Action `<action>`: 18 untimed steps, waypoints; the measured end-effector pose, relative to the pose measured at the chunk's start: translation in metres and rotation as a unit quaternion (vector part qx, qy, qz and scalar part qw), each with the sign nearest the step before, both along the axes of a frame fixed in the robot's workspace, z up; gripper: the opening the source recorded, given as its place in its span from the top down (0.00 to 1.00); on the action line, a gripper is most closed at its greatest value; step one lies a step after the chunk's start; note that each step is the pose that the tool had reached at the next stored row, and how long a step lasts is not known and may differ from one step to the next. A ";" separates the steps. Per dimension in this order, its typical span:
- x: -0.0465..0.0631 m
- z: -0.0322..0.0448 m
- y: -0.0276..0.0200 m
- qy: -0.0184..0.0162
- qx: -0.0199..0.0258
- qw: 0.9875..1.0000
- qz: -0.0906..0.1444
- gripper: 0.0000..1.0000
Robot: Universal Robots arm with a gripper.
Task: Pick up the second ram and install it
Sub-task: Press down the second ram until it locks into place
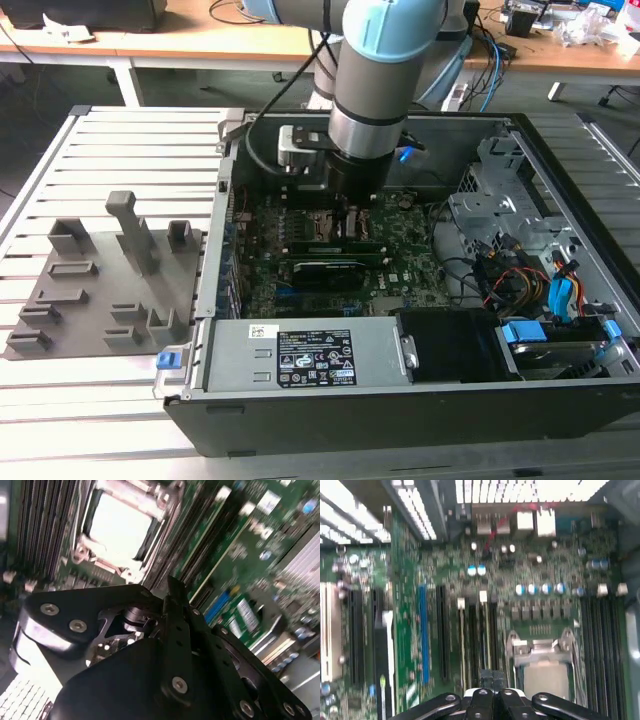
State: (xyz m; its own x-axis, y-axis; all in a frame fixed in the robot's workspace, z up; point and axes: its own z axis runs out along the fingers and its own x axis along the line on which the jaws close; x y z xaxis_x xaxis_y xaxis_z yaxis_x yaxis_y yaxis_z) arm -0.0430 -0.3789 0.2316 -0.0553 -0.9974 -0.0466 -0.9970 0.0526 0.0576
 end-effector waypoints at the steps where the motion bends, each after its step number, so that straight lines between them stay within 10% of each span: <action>1: -0.009 -0.0003 0.0000 -0.001 0.001 1.000 0.000 0.89; 9: -0.014 -0.0034 0.0002 -0.002 0.004 1.000 0.000 0.89; 13: 0.007 -0.0007 0.0001 0.001 0.016 1.000 0.000 0.89; 18: 0.021 0.0228 0.0013 0.003 0.016 1.000 0.000 0.89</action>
